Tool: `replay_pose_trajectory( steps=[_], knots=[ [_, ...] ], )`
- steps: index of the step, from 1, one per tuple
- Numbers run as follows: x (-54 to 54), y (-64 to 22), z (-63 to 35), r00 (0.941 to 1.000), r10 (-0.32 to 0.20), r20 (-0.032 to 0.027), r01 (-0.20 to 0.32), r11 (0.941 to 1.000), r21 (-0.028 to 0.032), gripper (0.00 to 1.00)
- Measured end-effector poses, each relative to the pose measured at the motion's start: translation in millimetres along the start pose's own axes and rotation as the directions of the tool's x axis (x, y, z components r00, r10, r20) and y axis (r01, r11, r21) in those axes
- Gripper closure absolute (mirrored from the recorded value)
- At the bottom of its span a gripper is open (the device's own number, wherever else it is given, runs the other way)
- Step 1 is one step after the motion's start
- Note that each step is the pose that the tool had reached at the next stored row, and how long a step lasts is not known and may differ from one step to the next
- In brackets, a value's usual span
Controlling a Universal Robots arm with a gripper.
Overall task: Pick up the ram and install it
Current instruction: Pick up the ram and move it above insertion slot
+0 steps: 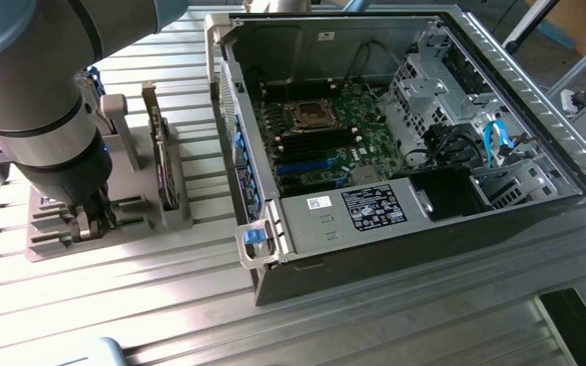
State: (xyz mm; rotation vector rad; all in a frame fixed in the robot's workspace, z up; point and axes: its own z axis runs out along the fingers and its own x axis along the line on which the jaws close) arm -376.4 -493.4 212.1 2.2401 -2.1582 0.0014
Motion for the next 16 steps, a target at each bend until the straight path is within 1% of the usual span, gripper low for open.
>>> replay_pose_trajectory(
  steps=[7, 16],
  knots=[
    [0.1, 0.0, -2.3, 1.0000, 0.000, -0.0001, 0.000, 1.0000, -0.0001, 0.88],
    [0.3, 0.1, -11.6, 1.0000, 0.000, 0.0000, 0.000, 1.0000, -0.0001, 0.88]
  ],
)
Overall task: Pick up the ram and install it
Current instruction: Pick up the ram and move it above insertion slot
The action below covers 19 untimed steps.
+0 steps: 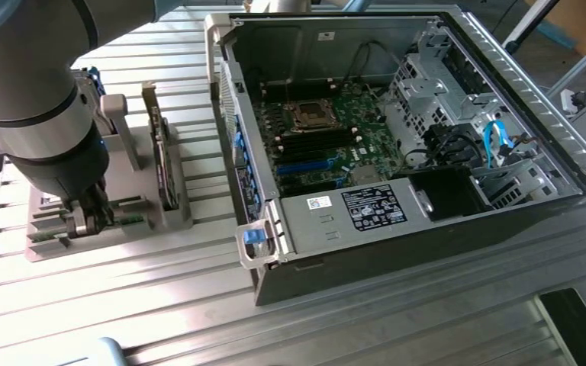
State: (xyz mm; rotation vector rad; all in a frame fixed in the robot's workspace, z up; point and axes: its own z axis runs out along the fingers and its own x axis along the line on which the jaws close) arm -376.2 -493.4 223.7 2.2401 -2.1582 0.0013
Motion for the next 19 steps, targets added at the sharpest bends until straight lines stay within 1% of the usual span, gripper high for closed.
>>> replay_pose_trajectory(
  steps=[4, 8, 16, 19],
  knots=[
    [0.1, 0.1, -2.8, 1.0000, 0.000, 0.0000, 0.000, 1.0000, 0.0000, 0.88],
    [0.2, 0.2, -8.5, 1.0000, 0.000, -0.0001, 0.000, 1.0000, -0.0001, 0.88],
    [0.4, 0.3, -16.1, 1.0000, 0.000, -0.0001, 0.000, 1.0000, -0.0001, 0.88],
    [0.5, 0.4, -20.9, 1.0000, 0.000, 0.0000, 0.000, 1.0000, 0.0000, 0.88]
  ],
)
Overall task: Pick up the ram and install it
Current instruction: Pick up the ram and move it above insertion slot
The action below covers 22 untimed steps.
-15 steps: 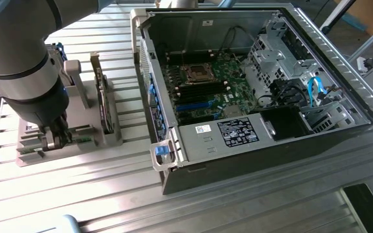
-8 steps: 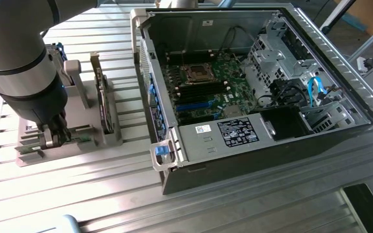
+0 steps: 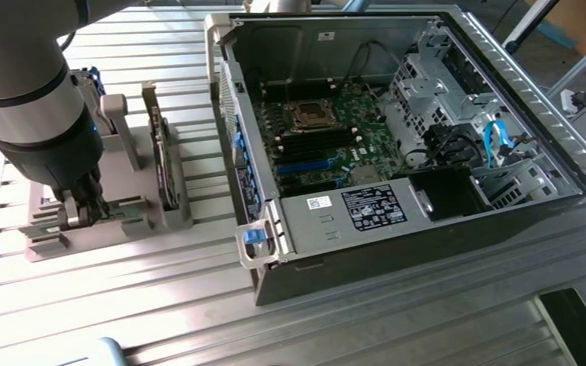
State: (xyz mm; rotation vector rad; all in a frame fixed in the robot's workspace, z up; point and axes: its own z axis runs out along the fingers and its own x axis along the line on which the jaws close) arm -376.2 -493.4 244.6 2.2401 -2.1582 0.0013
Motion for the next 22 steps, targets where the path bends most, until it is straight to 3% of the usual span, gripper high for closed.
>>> replay_pose_trajectory(
  steps=[22],
  knots=[
    [0.7, 0.7, -31.2, 1.0000, 0.000, 0.0000, 0.000, 1.0000, 0.0000, 0.88]
  ],
)
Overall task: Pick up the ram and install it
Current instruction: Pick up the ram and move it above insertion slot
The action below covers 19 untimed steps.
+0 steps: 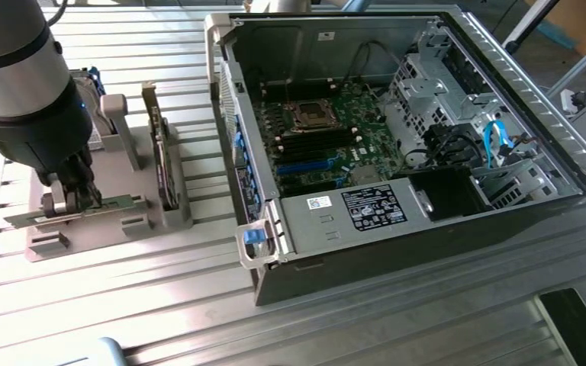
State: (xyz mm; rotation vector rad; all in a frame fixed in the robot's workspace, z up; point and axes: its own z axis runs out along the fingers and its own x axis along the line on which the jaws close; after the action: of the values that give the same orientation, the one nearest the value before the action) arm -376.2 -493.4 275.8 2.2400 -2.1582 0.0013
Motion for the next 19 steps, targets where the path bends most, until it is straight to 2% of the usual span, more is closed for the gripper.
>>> replay_pose_trajectory(
  steps=[19],
  knots=[
    [0.6, 0.5, -26.0, 1.0000, 0.000, 0.0000, 0.000, 1.0000, 0.0000, 0.88]
  ],
)
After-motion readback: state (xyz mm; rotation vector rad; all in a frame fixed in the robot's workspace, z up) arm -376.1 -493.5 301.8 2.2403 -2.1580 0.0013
